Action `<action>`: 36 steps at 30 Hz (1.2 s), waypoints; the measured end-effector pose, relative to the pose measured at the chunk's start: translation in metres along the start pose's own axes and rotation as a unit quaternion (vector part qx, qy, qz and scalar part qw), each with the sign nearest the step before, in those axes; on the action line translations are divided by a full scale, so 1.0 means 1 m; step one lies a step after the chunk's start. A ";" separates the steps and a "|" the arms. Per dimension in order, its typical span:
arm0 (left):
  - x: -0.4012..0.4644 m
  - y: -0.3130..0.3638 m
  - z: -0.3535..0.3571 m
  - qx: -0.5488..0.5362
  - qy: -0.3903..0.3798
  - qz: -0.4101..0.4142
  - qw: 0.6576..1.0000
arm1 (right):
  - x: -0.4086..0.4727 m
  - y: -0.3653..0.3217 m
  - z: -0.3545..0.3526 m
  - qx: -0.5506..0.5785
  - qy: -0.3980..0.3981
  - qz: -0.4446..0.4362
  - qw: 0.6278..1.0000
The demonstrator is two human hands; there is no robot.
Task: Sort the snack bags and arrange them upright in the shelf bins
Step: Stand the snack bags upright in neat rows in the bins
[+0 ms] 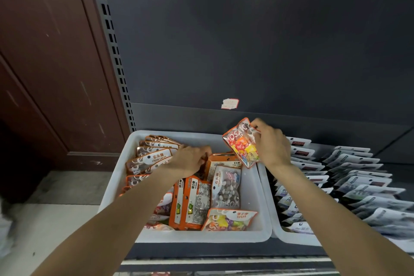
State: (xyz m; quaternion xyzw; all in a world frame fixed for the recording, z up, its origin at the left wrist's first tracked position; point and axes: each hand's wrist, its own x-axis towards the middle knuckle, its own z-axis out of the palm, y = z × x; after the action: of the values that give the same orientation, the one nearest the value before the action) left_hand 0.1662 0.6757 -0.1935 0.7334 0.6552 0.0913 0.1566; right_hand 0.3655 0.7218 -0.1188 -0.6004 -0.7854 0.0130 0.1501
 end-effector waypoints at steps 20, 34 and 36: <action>-0.006 -0.011 -0.007 -0.087 0.038 -0.050 0.994 | 0.017 -0.007 0.068 0.139 -0.155 -0.016 0.978; 0.001 -0.002 -0.016 -0.137 0.061 -0.046 0.988 | -0.031 0.008 0.054 0.020 -0.191 -0.058 0.980; 0.000 0.001 -0.015 -0.130 0.050 -0.032 0.990 | -0.035 0.008 0.053 0.020 -0.198 -0.058 0.978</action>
State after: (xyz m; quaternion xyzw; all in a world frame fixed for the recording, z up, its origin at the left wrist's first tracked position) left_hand 0.1619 0.6772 -0.1796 0.6798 0.6682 0.2073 0.2201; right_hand 0.3683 0.6997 -0.1785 -0.5360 -0.8328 0.1384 0.0037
